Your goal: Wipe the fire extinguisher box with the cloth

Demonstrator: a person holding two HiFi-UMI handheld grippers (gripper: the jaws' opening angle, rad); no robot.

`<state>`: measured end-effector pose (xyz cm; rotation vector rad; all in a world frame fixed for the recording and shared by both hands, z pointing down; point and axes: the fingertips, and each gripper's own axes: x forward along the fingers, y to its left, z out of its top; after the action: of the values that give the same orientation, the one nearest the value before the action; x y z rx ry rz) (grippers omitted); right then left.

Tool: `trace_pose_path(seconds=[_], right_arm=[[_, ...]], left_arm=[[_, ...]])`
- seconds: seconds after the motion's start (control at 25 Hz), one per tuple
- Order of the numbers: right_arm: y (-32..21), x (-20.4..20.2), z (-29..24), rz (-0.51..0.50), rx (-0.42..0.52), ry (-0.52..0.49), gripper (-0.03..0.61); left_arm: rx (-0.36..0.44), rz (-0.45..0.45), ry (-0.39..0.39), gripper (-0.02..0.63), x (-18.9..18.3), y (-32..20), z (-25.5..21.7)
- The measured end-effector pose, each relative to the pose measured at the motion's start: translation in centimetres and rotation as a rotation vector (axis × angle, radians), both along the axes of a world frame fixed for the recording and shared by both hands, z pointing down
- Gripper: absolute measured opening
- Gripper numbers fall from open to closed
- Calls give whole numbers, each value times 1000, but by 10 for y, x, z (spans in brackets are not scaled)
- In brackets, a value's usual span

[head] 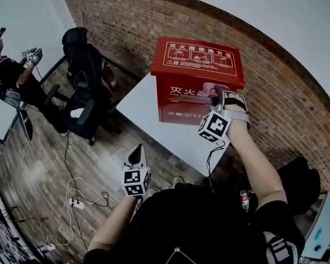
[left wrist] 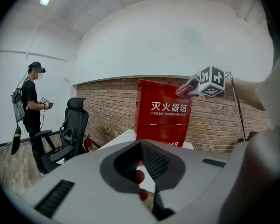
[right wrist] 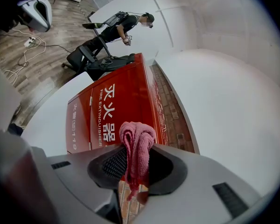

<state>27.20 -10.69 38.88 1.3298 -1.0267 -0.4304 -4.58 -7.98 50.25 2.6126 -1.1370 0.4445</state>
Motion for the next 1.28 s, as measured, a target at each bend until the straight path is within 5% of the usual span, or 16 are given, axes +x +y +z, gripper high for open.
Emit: trace_pose_path(seconds=[1.28], right_arm=[[15, 19, 25, 20, -41, -2, 109]], left_arm=[[-19, 7, -26, 28, 7, 13, 7]])
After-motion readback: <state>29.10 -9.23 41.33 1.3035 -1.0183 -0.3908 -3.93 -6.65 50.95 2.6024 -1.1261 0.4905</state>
